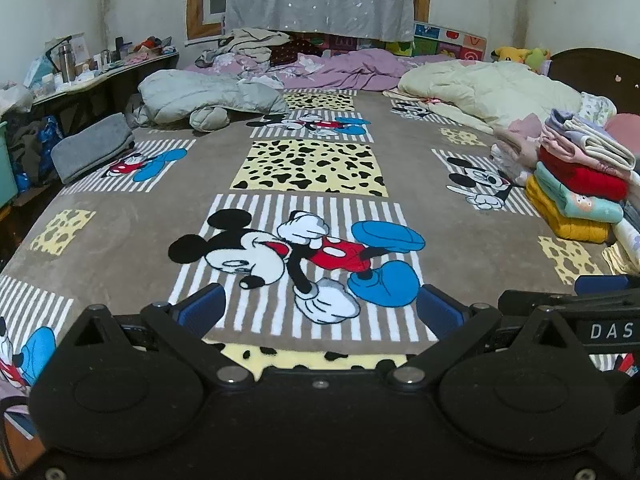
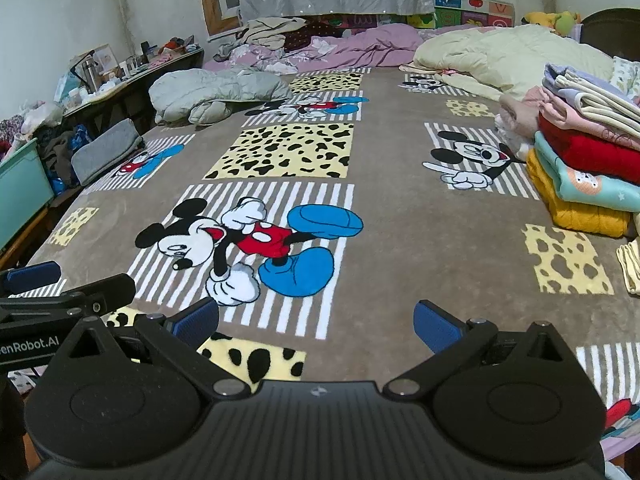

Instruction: Fold clothes

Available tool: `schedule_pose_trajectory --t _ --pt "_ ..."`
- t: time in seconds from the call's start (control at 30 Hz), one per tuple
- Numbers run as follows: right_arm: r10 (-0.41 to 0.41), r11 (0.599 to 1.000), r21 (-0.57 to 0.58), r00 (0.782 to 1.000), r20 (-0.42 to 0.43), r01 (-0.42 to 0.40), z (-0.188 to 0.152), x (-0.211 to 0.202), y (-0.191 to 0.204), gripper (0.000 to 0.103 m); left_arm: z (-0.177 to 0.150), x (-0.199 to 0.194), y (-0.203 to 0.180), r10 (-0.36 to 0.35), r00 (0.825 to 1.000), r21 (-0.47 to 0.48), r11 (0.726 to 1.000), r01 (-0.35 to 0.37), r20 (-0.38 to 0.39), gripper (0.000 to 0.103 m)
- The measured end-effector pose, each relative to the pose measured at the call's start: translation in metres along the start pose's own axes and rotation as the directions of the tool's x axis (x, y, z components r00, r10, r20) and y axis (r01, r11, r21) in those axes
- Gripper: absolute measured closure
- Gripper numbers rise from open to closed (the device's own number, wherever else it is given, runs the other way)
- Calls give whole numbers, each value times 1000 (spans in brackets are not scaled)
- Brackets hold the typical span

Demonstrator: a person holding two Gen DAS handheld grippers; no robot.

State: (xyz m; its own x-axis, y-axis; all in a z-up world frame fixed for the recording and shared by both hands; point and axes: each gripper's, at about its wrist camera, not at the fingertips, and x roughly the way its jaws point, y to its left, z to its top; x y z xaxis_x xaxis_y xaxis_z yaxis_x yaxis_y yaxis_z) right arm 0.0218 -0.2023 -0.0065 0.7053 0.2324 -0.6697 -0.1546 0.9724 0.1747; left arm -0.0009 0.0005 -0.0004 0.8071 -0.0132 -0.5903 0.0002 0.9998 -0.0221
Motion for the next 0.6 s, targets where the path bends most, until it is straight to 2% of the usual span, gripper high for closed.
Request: schedule_pose_trajectory --t 0.2,0.6 --pt "-4 1000 -7 1000 -2 4 -1 1 -3 0 -1 5 3 -3 1000 3 1000 4 -27 0" --pt "-8 1000 -6 1000 9 8 -2 -2 -2 0 -4 2 -3 -8 1000 -4 1000 8 -13 0"
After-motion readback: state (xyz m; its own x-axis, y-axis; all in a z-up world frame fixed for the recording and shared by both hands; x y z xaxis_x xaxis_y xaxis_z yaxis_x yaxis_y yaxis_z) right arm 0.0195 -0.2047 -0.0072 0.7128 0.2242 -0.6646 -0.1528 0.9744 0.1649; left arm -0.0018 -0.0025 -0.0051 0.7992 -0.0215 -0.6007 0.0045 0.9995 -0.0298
